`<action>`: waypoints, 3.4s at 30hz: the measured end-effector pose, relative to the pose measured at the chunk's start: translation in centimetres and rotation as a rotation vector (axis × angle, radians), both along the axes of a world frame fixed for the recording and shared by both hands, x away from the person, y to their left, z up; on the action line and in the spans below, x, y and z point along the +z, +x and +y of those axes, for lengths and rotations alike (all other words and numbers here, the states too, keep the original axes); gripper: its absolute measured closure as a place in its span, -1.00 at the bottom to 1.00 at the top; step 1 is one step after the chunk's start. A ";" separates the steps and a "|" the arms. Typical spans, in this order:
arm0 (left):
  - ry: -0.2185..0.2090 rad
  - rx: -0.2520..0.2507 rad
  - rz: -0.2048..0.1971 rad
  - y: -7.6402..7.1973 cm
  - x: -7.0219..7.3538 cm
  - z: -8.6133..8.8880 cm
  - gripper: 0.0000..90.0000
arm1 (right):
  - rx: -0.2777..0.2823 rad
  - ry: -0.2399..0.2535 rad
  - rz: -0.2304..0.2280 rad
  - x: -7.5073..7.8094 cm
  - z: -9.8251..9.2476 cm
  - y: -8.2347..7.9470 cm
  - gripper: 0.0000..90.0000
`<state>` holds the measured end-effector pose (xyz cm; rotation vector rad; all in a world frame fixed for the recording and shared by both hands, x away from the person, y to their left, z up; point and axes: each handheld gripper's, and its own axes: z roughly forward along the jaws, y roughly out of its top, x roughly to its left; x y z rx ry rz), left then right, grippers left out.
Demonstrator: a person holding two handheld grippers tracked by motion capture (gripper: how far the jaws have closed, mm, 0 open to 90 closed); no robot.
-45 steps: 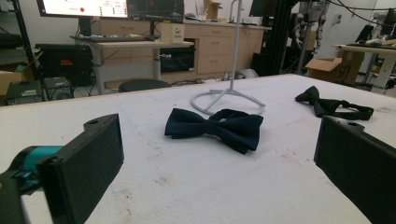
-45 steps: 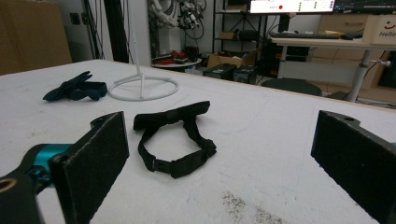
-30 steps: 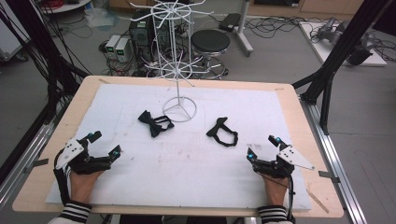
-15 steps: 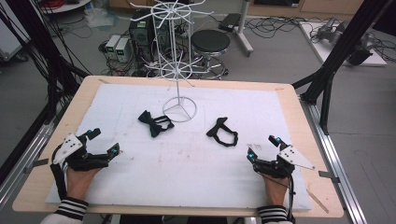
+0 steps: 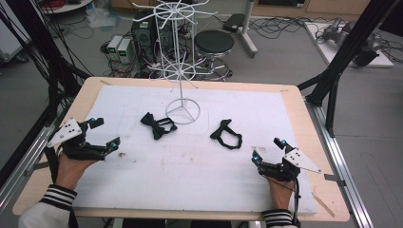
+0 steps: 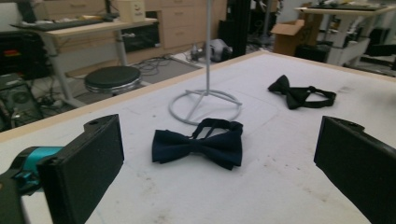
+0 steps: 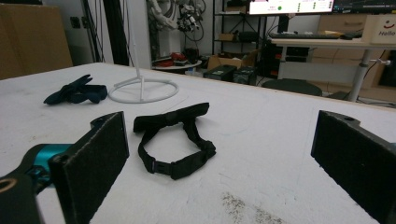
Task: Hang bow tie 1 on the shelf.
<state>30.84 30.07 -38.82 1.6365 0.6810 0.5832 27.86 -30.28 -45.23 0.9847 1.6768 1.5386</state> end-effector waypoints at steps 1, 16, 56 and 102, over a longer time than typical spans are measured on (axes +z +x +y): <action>0.008 -0.015 0.007 0.2 0.1 -0.1 -0.96 | 0.000 0.000 0.000 0.0 0.0 0.0 -0.93; 0.161 -0.124 0.025 3.0 2.5 -1.2 -0.96 | 0.000 0.001 -0.005 0.0 0.0 0.0 -0.93; 0.545 -0.353 0.190 11.0 1.8 -7.4 -0.96 | 0.000 0.006 -0.011 0.0 -0.1 -0.1 -0.93; 0.881 -0.526 0.259 16.4 -1.9 -11.8 -0.45 | -0.001 0.020 -0.009 -0.1 -0.2 -0.1 -0.93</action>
